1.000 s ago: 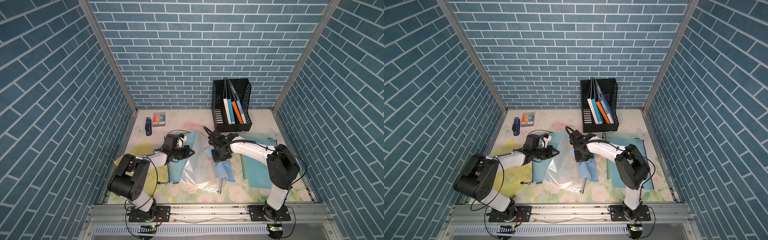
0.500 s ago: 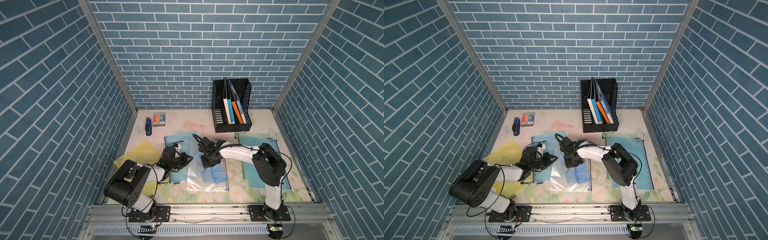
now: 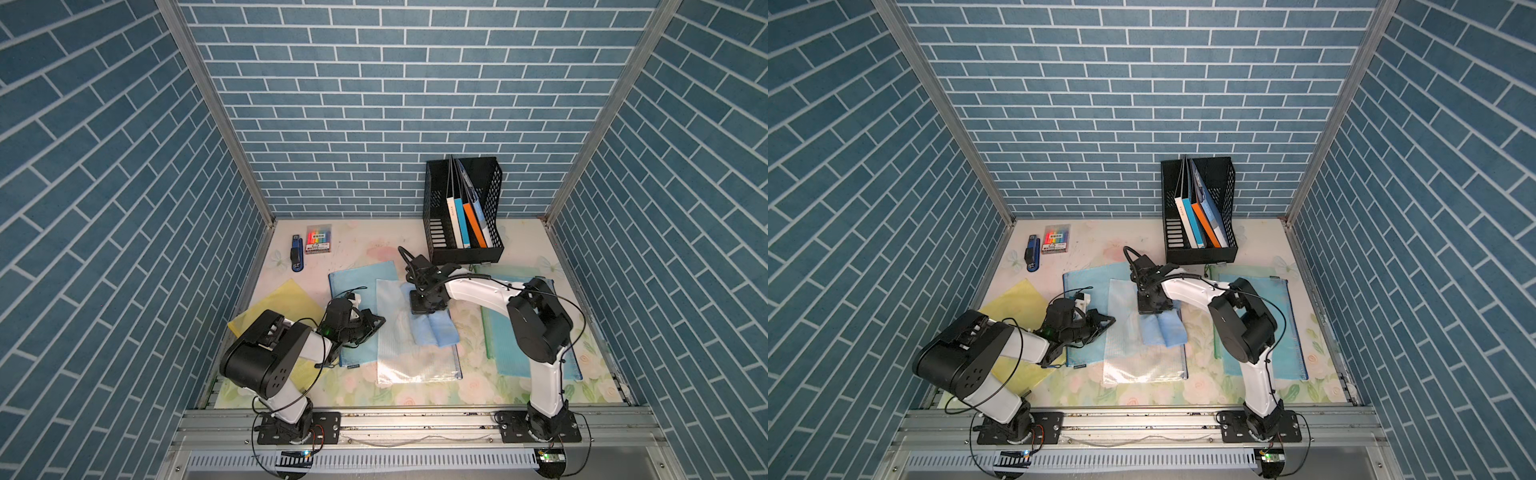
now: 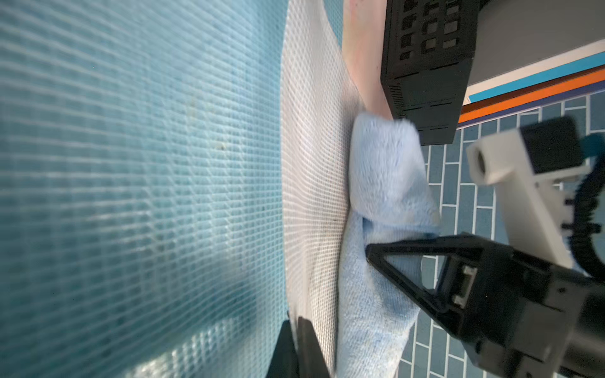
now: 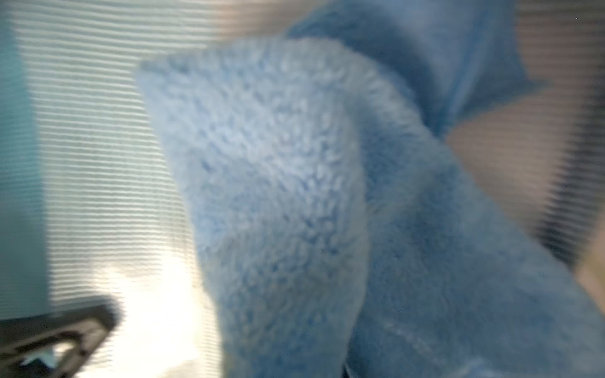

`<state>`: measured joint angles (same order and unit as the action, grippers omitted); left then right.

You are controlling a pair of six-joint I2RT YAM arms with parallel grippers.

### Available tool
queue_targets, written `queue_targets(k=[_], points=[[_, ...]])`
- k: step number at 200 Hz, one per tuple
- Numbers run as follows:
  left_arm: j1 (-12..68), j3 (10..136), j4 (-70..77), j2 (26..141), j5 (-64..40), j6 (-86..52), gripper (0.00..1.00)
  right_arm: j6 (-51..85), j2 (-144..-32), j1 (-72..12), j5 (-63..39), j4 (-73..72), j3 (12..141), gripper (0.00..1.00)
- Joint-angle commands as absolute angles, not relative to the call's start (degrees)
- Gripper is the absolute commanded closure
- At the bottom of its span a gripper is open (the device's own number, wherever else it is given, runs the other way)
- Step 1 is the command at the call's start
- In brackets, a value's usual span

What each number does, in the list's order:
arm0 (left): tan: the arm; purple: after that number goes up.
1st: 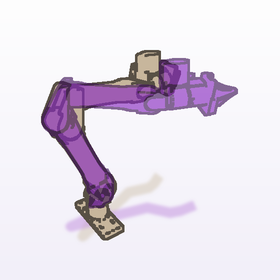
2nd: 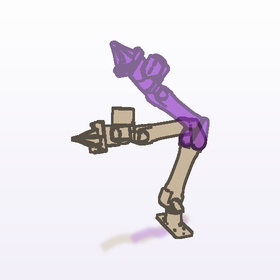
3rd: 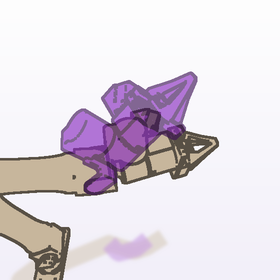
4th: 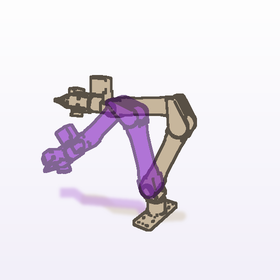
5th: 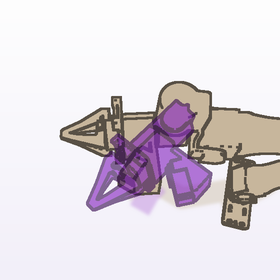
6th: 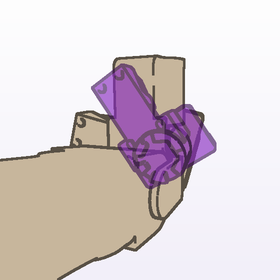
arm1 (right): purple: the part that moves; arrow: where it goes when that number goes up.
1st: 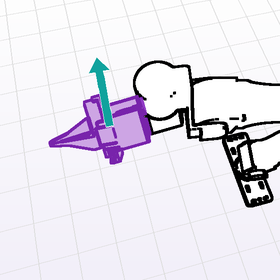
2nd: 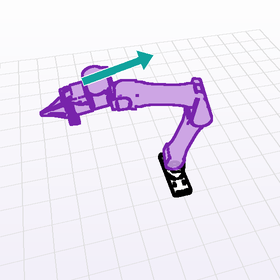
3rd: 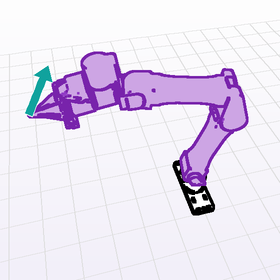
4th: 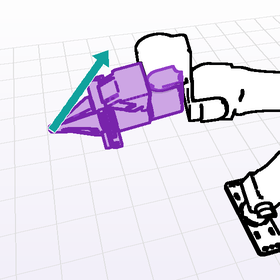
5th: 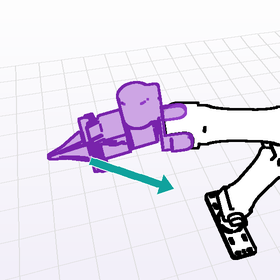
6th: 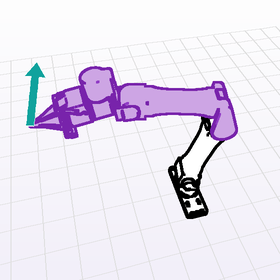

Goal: Wipe the document bag
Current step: Wipe the dirt from the document bag.

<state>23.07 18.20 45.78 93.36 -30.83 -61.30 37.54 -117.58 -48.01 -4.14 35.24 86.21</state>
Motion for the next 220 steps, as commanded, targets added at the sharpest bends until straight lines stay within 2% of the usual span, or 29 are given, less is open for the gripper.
queue_targets(k=[1, 43, 70, 129, 164, 180, 196, 220], points=[[23.3, 17.8, 47.8, 93.8, -31.7, -61.4, 1.00, 39.4, -123.0, -50.1, -9.2, 35.0, 92.2, 1.00], [23.2, 17.9, 47.2, 93.9, -32.3, -61.3, 1.00, 39.4, -130.8, -50.9, -12.8, 36.4, 102.1, 1.00], [23.2, 17.7, 47.8, 94.4, -32.1, -61.8, 1.00, 38.9, -132.1, -50.5, -11.2, 37.8, 102.5, 1.00], [23.2, 14.9, 50.5, 93.1, -29.8, -64.2, 1.00, 36.5, -118.2, -41.1, -2.5, 37.6, 84.8, 1.00], [23.2, 14.7, 51.0, 93.4, -29.9, -64.7, 1.00, 33.7, -115.2, -38.4, 2.3, 41.5, 83.2, 1.00], [23.2, 14.7, 51.2, 93.4, -30.1, -64.8, 1.00, 33.7, -115.2, -38.4, 2.9, 41.6, 83.5, 1.00], [23.3, 14.9, 51.2, 93.8, -30.3, -64.8, 1.00, 34.7, -116.9, -39.3, -0.6, 40.1, 84.9, 1.00], [23.2, 15.3, 51.6, 94.7, -30.7, -65.1, 1.00, 35.3, -122.7, -44.4, -4.3, 39.9, 92.1, 1.00]])
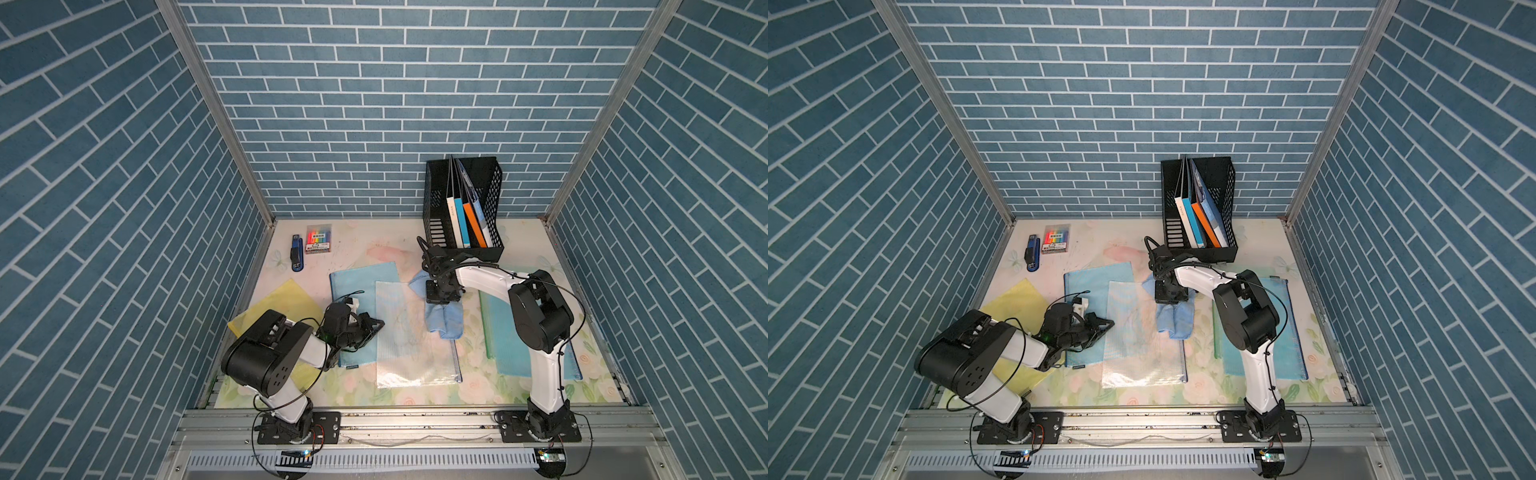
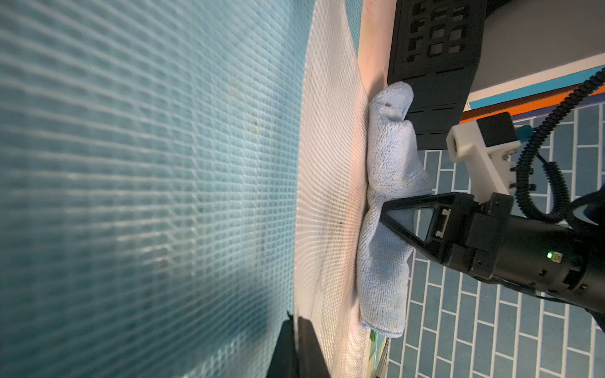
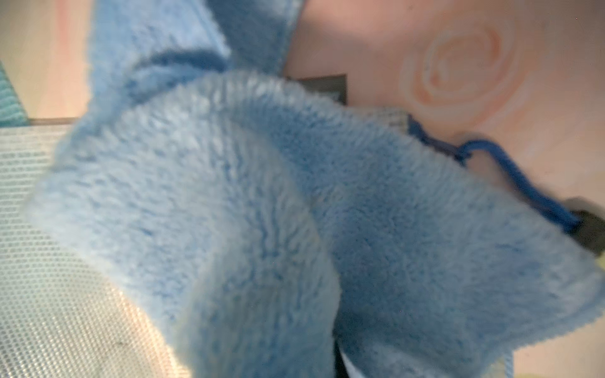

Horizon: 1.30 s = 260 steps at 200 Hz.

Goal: Wipe the document bag
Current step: Wipe the dirt from the document bag.

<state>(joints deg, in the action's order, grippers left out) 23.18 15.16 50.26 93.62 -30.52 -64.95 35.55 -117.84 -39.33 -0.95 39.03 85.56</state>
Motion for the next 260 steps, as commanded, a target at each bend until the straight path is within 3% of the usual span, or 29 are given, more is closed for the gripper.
queue_targets(k=[1, 55, 101, 162, 198, 226, 260], points=[[23.2, 15.4, 51.6, 94.8, -30.8, -65.1, 1.00, 35.3, -122.9, -44.5, -4.4, 40.0, 92.6, 1.00], [23.3, 16.2, 50.9, 94.9, -30.4, -65.3, 1.00, 37.1, -135.0, -52.7, -15.4, 37.9, 108.2, 1.00], [23.2, 14.4, 52.0, 93.8, -28.3, -66.8, 1.00, 34.0, -131.3, -50.9, -10.8, 41.4, 104.0, 1.00], [23.2, 13.2, 53.2, 93.4, -27.0, -67.8, 1.00, 31.1, -115.5, -39.6, -2.2, 41.0, 84.6, 1.00], [23.2, 13.4, 53.6, 93.7, -27.0, -67.8, 1.00, 29.8, -113.3, -35.9, 1.5, 42.5, 81.3, 1.00], [23.2, 14.0, 54.0, 94.2, -27.2, -67.8, 1.00, 31.7, -114.5, -37.1, -2.5, 40.7, 82.5, 1.00], [23.2, 14.4, 54.5, 94.9, -27.6, -67.8, 1.00, 33.6, -118.9, -45.9, -7.0, 39.7, 90.1, 1.00]])
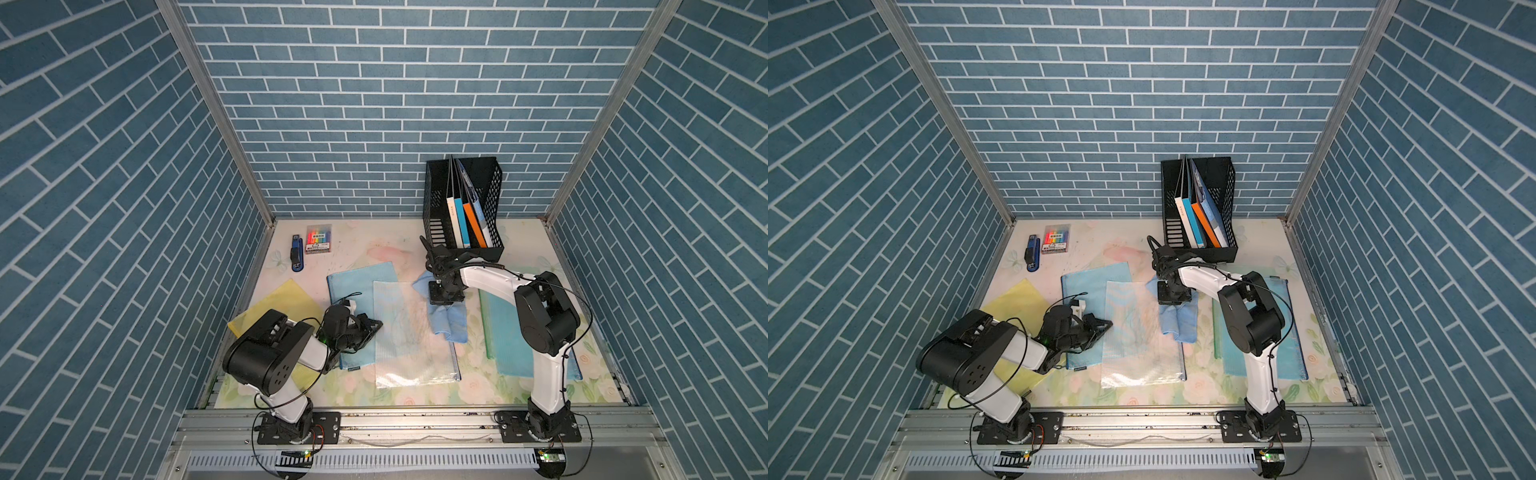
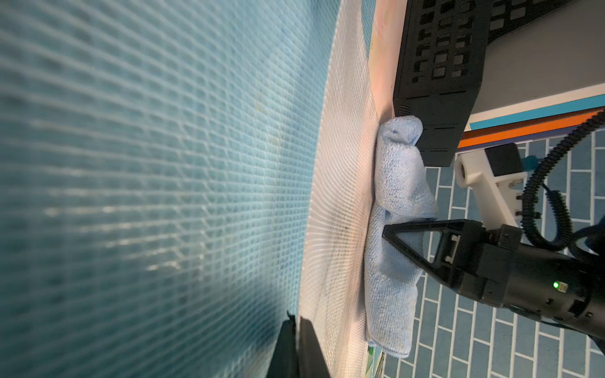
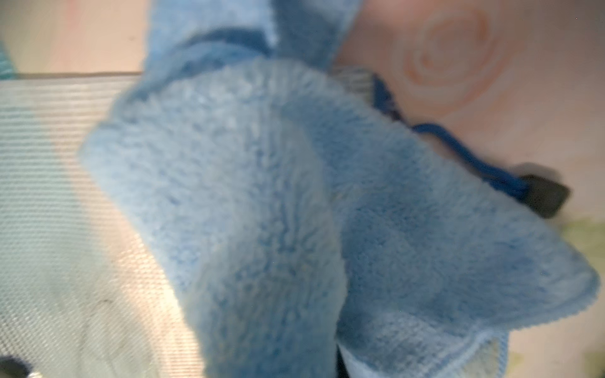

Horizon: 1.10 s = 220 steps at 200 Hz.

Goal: Wipe the document bag
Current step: Wipe the dirt from the document bag.

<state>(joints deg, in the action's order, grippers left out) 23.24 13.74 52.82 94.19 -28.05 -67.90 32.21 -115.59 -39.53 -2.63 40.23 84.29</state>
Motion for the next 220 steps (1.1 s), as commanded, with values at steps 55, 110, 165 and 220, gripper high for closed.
queue_targets(k=[55, 110, 165, 220], points=[[23.2, 14.6, 55.2, 95.9, -27.6, -67.8, 1.00, 36.3, -129.1, -56.4, -11.3, 39.7, 102.7, 1.00], [23.3, 13.6, 56.0, 94.2, -25.5, -67.8, 1.00, 38.0, -121.3, -52.3, -7.6, 37.0, 88.7, 1.00], [23.2, 12.4, 58.1, 93.3, -24.6, -70.2, 1.00, 35.9, -104.0, -39.3, 1.6, 37.7, 71.1, 1.00], [23.4, 13.6, 59.7, 95.1, -25.6, -70.5, 1.00, 36.9, -107.7, -42.3, -1.7, 36.5, 73.3, 1.00]])
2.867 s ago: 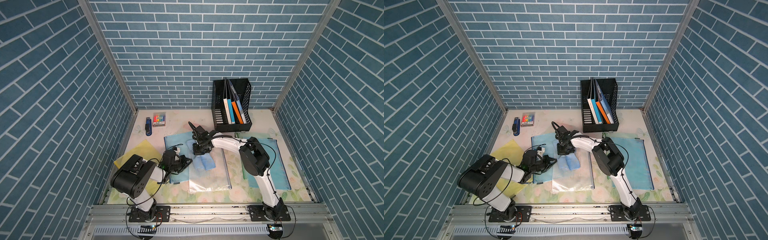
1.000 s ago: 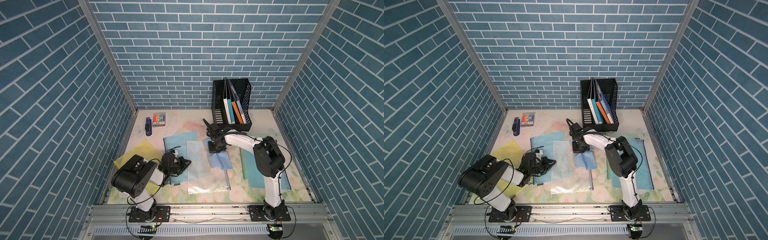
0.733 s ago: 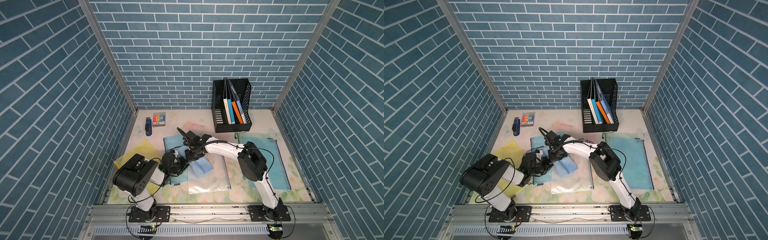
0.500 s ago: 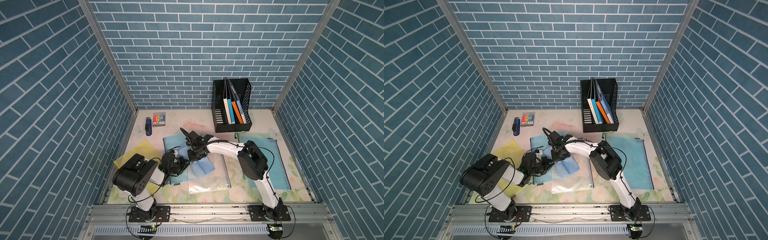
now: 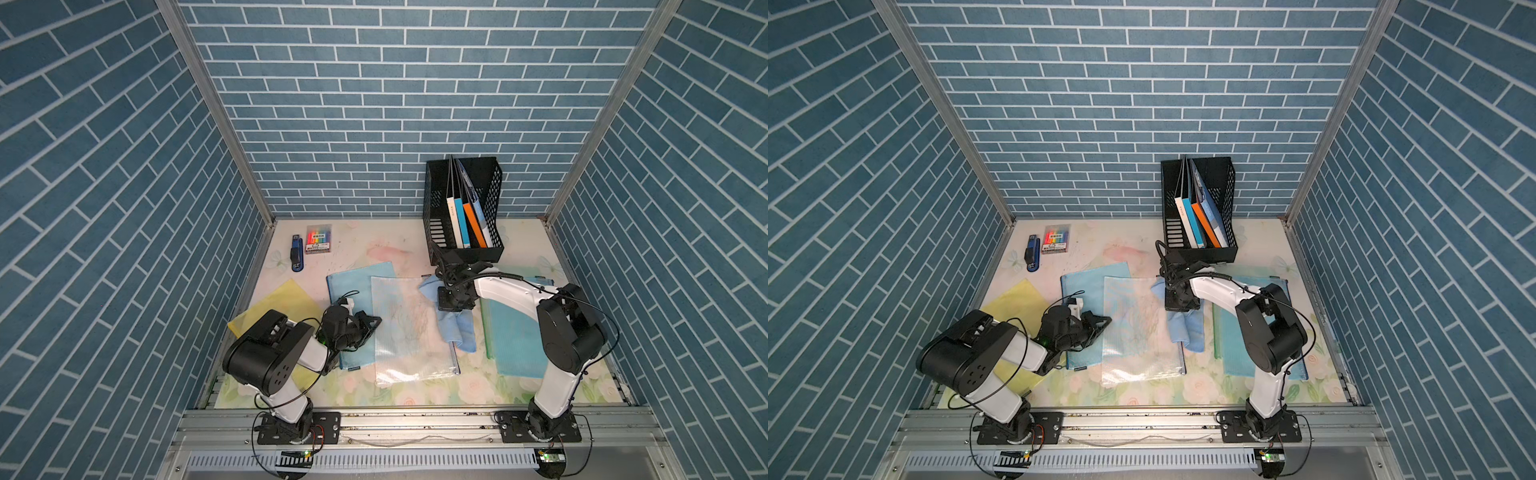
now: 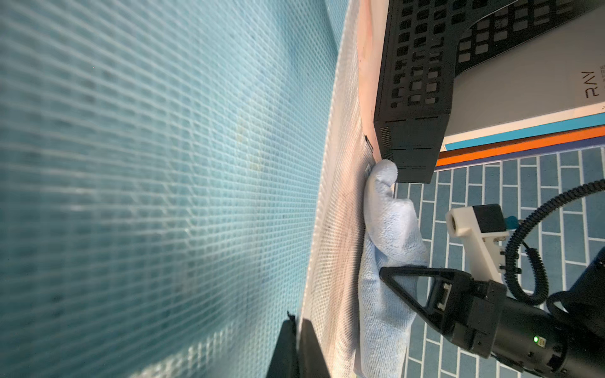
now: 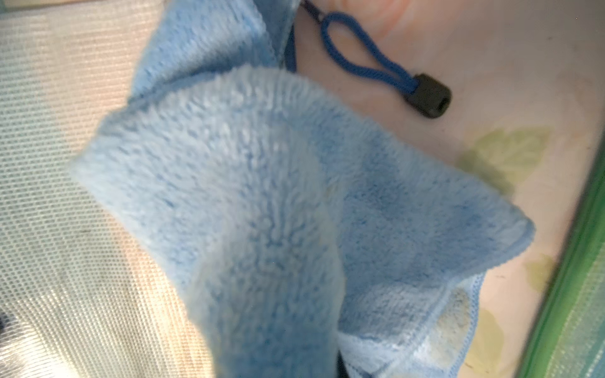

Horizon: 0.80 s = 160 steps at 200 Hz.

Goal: Wipe the document bag
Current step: Wipe the dirt from the document bag.

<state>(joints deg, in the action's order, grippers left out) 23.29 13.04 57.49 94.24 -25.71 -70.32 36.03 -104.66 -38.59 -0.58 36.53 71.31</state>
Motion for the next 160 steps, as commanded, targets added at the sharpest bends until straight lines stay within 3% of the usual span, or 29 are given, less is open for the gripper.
queue_targets(k=[1, 52, 81, 115, 160], points=[[23.4, 13.7, 59.7, 95.2, -25.6, -70.5, 1.00, 36.8, -107.9, -42.5, -1.8, 36.5, 73.6, 1.00], [24.2, 15.1, 59.5, 96.2, -25.8, -70.6, 1.00, 36.2, -121.1, -56.5, -8.4, 38.7, 91.6, 1.00], [24.5, 15.5, 59.4, 96.6, -25.8, -70.6, 1.00, 35.4, -125.1, -59.4, -10.4, 38.8, 97.4, 1.00], [24.6, 15.1, 59.6, 96.6, -25.8, -70.6, 1.00, 36.9, -123.7, -57.8, -8.1, 38.9, 93.2, 1.00], [24.5, 14.6, 59.4, 96.2, -25.6, -70.5, 1.00, 38.5, -112.8, -49.0, -2.3, 36.2, 74.9, 1.00]])
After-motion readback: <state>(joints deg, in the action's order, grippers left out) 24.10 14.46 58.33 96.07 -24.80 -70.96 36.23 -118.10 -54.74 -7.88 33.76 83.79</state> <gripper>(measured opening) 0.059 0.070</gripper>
